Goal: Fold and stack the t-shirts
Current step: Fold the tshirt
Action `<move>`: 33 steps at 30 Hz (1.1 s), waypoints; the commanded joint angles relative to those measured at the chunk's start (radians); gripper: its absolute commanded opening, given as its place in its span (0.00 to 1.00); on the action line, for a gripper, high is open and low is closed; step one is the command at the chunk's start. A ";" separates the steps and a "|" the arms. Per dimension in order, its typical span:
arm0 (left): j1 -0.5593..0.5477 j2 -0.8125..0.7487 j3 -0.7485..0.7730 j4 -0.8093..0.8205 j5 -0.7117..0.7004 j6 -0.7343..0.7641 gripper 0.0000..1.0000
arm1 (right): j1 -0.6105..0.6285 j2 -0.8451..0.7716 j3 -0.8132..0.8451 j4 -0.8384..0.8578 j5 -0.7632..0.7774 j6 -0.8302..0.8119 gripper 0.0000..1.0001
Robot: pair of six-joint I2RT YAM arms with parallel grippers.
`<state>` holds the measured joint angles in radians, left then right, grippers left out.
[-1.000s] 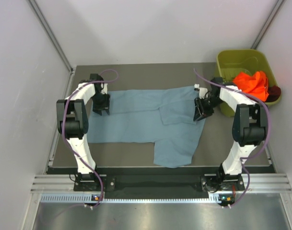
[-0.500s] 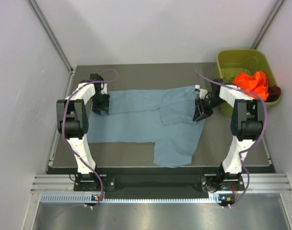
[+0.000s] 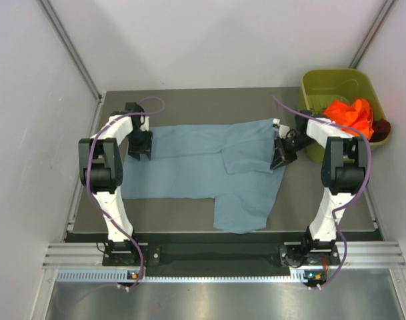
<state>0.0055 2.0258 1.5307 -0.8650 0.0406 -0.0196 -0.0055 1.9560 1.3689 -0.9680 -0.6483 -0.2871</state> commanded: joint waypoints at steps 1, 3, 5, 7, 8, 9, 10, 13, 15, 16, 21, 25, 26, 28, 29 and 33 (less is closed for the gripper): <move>-0.001 -0.036 0.006 0.009 0.015 0.001 0.52 | -0.022 -0.086 -0.005 -0.044 -0.062 -0.008 0.02; -0.001 -0.036 0.008 0.008 0.018 0.001 0.52 | -0.022 -0.100 -0.022 -0.041 -0.071 -0.001 0.02; -0.001 -0.035 0.011 0.006 0.024 0.000 0.52 | -0.022 -0.108 -0.040 -0.040 -0.073 -0.003 0.01; -0.001 -0.035 0.016 0.006 0.028 0.001 0.52 | -0.019 -0.114 -0.051 -0.040 -0.076 -0.001 0.02; -0.001 -0.036 0.016 0.004 0.030 0.000 0.52 | -0.014 -0.115 -0.056 -0.040 -0.077 0.000 0.02; -0.001 -0.036 0.016 0.004 0.030 0.000 0.52 | -0.011 -0.117 -0.060 -0.043 -0.073 0.000 0.02; -0.001 -0.036 0.017 0.004 0.030 -0.002 0.52 | -0.007 -0.118 -0.076 -0.040 -0.068 0.003 0.03; -0.001 -0.039 0.013 0.006 0.031 -0.003 0.52 | -0.002 -0.121 -0.108 -0.031 -0.054 0.011 0.13; -0.001 -0.045 0.011 0.008 0.031 -0.002 0.52 | 0.030 -0.120 -0.116 -0.017 -0.030 0.025 0.33; -0.001 -0.048 0.006 0.009 0.030 -0.002 0.52 | 0.030 -0.117 -0.107 -0.011 -0.024 0.025 0.44; 0.001 -0.076 -0.012 0.011 0.021 0.004 0.52 | 0.027 -0.105 0.001 -0.031 -0.013 0.016 0.51; 0.002 -0.079 -0.030 0.023 -0.010 0.004 0.52 | 0.025 -0.085 0.117 0.003 0.001 0.039 0.48; 0.002 -0.072 -0.027 0.024 -0.015 0.006 0.52 | 0.027 -0.065 0.133 0.011 0.007 0.040 0.48; 0.005 -0.064 -0.017 0.027 -0.021 0.010 0.52 | 0.024 -0.040 0.172 0.031 0.025 0.042 0.45; 0.007 -0.049 -0.012 0.032 -0.031 0.010 0.52 | 0.024 -0.004 0.186 0.032 0.027 0.042 0.45; 0.016 0.025 0.066 0.023 -0.031 0.035 0.52 | 0.024 0.081 0.252 0.069 0.032 0.063 0.45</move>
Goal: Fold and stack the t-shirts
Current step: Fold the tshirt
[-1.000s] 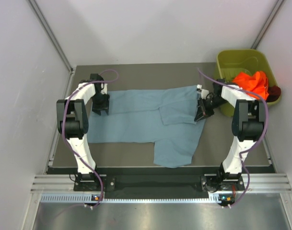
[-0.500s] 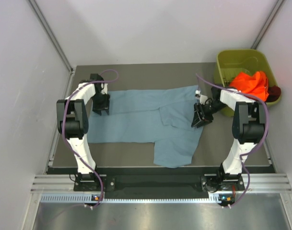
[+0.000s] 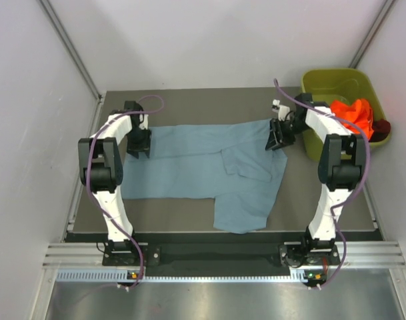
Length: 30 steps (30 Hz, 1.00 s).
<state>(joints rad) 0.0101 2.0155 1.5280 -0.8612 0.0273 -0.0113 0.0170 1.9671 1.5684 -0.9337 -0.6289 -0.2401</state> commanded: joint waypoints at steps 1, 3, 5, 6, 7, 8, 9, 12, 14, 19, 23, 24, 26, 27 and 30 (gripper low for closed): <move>0.013 0.048 0.083 0.019 -0.039 0.028 0.52 | 0.001 0.087 0.064 0.039 0.017 0.019 0.45; 0.014 0.081 0.110 0.019 -0.062 0.037 0.52 | 0.000 0.137 0.096 0.053 0.037 0.024 0.45; 0.014 0.115 0.147 0.014 -0.076 0.046 0.52 | -0.003 0.200 0.160 0.050 0.047 0.031 0.45; 0.013 0.126 0.167 0.014 -0.085 0.050 0.53 | -0.005 0.222 0.206 0.049 0.051 0.033 0.45; 0.014 0.135 0.176 0.013 -0.087 0.051 0.53 | -0.006 0.240 0.228 0.049 0.054 0.035 0.46; 0.014 0.152 0.184 0.010 -0.092 0.057 0.53 | -0.006 0.272 0.248 0.050 0.060 0.041 0.46; 0.013 0.160 0.198 0.010 -0.096 0.059 0.53 | -0.006 0.286 0.286 0.056 0.073 0.045 0.46; 0.013 0.193 0.227 0.013 -0.109 0.062 0.53 | -0.006 0.334 0.346 0.065 0.107 0.062 0.49; 0.014 0.226 0.247 0.013 -0.125 0.059 0.53 | -0.006 0.363 0.372 0.070 0.120 0.076 0.49; 0.016 0.327 0.352 0.022 -0.187 0.068 0.54 | -0.006 0.421 0.441 0.085 0.161 0.096 0.52; 0.016 0.397 0.463 0.022 -0.196 0.082 0.55 | -0.009 0.463 0.485 0.091 0.187 0.105 0.56; 0.016 0.408 0.477 0.024 -0.196 0.085 0.55 | -0.009 0.467 0.496 0.093 0.189 0.108 0.57; 0.014 0.439 0.521 0.033 -0.216 0.096 0.56 | -0.009 0.478 0.510 0.098 0.196 0.114 0.57; 0.014 0.451 0.538 0.036 -0.221 0.099 0.56 | -0.009 0.484 0.518 0.102 0.201 0.116 0.58; 0.014 0.506 0.595 0.047 -0.227 0.112 0.57 | -0.009 0.501 0.559 0.108 0.218 0.120 0.60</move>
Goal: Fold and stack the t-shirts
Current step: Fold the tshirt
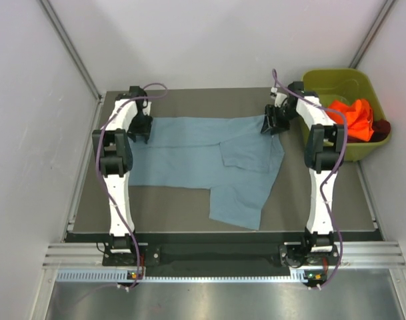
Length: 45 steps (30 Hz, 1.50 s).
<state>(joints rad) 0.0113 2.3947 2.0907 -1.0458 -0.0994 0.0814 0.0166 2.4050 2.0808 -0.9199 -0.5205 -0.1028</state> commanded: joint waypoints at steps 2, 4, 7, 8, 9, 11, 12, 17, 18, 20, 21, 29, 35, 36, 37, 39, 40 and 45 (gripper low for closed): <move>0.013 0.147 0.075 0.236 -0.102 0.026 0.57 | -0.009 0.088 0.096 0.102 0.129 -0.015 0.61; 0.013 0.175 0.104 0.237 -0.105 0.032 0.57 | -0.007 0.111 0.128 0.108 0.143 -0.014 0.62; 0.015 0.202 0.158 0.239 -0.085 0.035 0.58 | -0.009 0.138 0.168 0.119 0.154 -0.015 0.63; 0.013 0.208 0.179 0.240 -0.080 0.035 0.58 | -0.009 0.144 0.183 0.125 0.157 -0.015 0.63; 0.009 0.215 0.187 0.244 -0.077 0.038 0.58 | -0.009 0.151 0.191 0.127 0.157 -0.014 0.63; 0.006 0.222 0.212 0.244 -0.065 0.037 0.58 | -0.009 0.166 0.217 0.139 0.157 -0.012 0.63; 0.001 0.230 0.219 0.242 -0.062 0.040 0.58 | -0.009 0.172 0.228 0.141 0.157 -0.009 0.64; -0.008 0.259 0.262 0.250 -0.063 0.040 0.58 | -0.009 0.210 0.288 0.167 0.168 -0.005 0.65; -0.008 0.264 0.264 0.251 -0.065 0.041 0.58 | -0.009 0.215 0.292 0.168 0.168 -0.005 0.66; -0.008 0.268 0.264 0.250 -0.065 0.040 0.58 | -0.009 0.227 0.311 0.176 0.177 -0.006 0.67; -0.008 0.271 0.262 0.250 -0.065 0.040 0.58 | -0.009 0.236 0.317 0.181 0.180 -0.006 0.68; -0.008 0.248 0.229 0.240 -0.072 0.034 0.59 | -0.009 0.259 0.354 0.208 0.198 0.000 0.70; -0.008 0.210 0.187 0.234 -0.080 0.024 0.59 | -0.040 0.279 0.384 0.233 0.181 0.017 0.23; -0.034 0.202 0.184 0.233 -0.080 0.021 0.59 | -0.040 0.281 0.386 0.234 0.183 0.021 0.19; -0.037 0.198 0.178 0.233 -0.082 0.021 0.59 | -0.041 0.281 0.387 0.237 0.189 0.023 0.18; -0.042 0.189 0.175 0.233 -0.085 0.023 0.59 | -0.043 0.281 0.390 0.243 0.198 0.028 0.15; -0.045 0.187 0.170 0.233 -0.086 0.021 0.59 | -0.046 0.284 0.392 0.250 0.203 0.026 0.13; -0.069 0.172 0.154 0.236 -0.109 0.024 0.59 | -0.060 0.319 0.443 0.282 0.215 0.035 0.04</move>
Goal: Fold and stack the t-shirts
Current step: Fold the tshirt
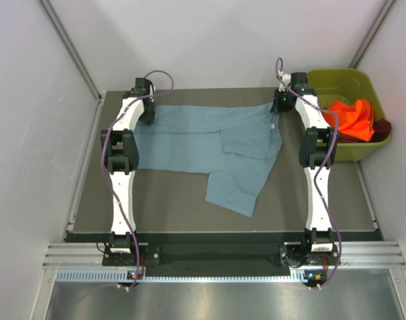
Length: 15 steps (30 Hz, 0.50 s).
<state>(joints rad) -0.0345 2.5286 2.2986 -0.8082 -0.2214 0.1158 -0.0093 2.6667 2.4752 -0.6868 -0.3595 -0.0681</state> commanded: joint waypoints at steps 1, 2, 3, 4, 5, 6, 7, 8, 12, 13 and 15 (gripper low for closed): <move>-0.031 0.038 -0.059 -0.002 0.010 -0.010 0.59 | -0.035 0.062 0.056 0.058 0.050 0.004 0.04; -0.034 0.035 -0.060 -0.002 0.007 -0.013 0.59 | -0.037 0.064 0.062 0.061 0.045 0.007 0.04; -0.036 0.039 -0.062 0.000 0.004 -0.015 0.59 | -0.037 0.068 0.065 0.063 0.037 0.014 0.04; -0.041 0.036 -0.064 0.000 0.002 -0.021 0.59 | -0.035 0.067 0.067 0.072 0.030 0.019 0.04; -0.042 0.039 -0.064 0.001 -0.001 -0.019 0.59 | -0.034 0.067 0.071 0.078 0.021 0.025 0.04; -0.042 0.039 -0.064 0.001 -0.009 -0.019 0.59 | -0.034 0.068 0.074 0.079 0.017 0.033 0.04; -0.045 0.039 -0.062 0.003 -0.012 -0.018 0.59 | -0.028 0.067 0.079 0.084 0.014 0.033 0.04; -0.045 0.036 -0.064 0.000 -0.012 -0.018 0.59 | -0.026 0.067 0.083 0.089 0.014 0.037 0.05; -0.050 0.019 -0.070 -0.002 -0.015 -0.021 0.61 | -0.023 0.065 0.102 0.113 0.017 0.051 0.07; -0.051 0.016 -0.071 -0.003 -0.013 -0.021 0.61 | -0.020 0.064 0.106 0.125 0.028 0.050 0.07; -0.051 -0.001 -0.071 -0.009 -0.009 -0.024 0.63 | -0.018 0.056 0.113 0.127 0.039 0.050 0.08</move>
<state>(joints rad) -0.0635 2.5195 2.2734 -0.7811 -0.3054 0.1181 -0.0074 2.7110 2.5359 -0.6281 -0.3573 -0.0235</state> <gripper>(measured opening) 0.614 0.075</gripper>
